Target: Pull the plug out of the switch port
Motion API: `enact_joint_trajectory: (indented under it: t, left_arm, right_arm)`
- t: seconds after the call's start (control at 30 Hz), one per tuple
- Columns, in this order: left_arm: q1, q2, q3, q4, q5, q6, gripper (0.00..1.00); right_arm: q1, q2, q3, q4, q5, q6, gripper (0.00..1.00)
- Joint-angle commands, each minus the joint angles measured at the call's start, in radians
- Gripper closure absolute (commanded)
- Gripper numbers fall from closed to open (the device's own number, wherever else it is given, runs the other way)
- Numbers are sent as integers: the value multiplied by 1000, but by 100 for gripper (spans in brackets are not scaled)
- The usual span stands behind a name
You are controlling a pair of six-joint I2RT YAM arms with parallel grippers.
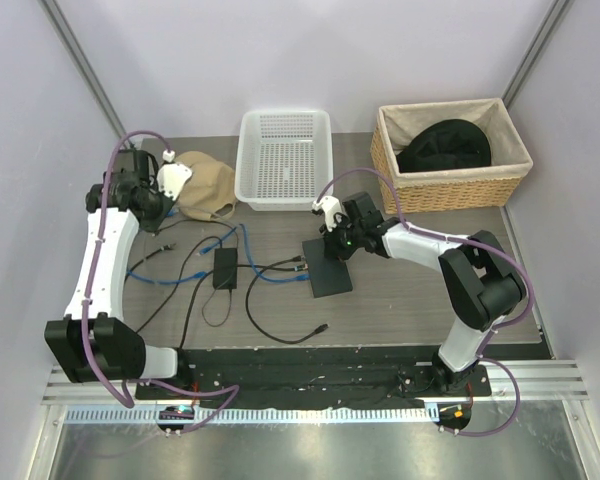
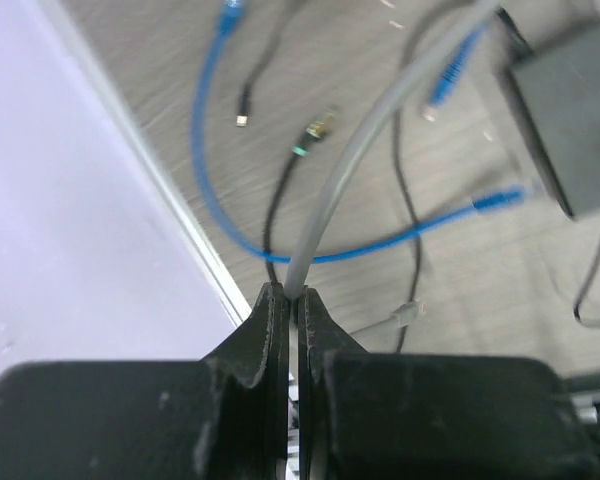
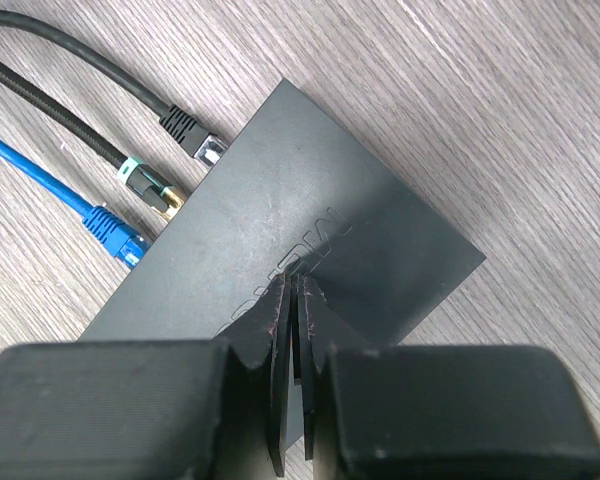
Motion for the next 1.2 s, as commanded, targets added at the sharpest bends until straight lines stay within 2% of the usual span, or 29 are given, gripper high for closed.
enact_joint_trajectory:
  t: [0.0,0.13,0.23,0.43,0.6,0.73,0.87,0.97,1.0,1.1,1.17]
  left_arm:
    - [7,11,25,133,-138,-115,100]
    - [10,4,3,171,-277,-111,100]
    - [25,-22,-47,227,-327,-121,100]
    - [51,-39,-168,300,-309,-178,100]
    - [88,-93,-158,335,-287,-298,100]
    - [130,-160,-167,461,-359,-355,100]
    - [131,-194,-112,506,-447,-410,100]
    - [131,-173,-89,529,-551,-384,100]
    - [131,-161,-98,556,-584,-325,100]
    - [130,-150,-193,619,-675,-214,100]
    - [128,-125,-236,613,-697,-198,100]
  right_arm:
    - [5,-5,-29,-6,19,1,90]
    - [5,-14,-37,-3,21,1,90]
    - [3,-19,-42,-3,21,4,90]
    - [5,-8,-31,-4,18,8,90]
    - [3,-6,-29,-7,23,5,90]
    - [5,3,-23,-6,21,7,89]
    - [3,17,-8,-7,18,7,89]
    - [5,26,-2,-3,15,10,89]
    - [3,27,0,-1,15,10,89]
    - [3,29,1,-1,15,8,89]
    - [5,24,-2,-1,18,8,89]
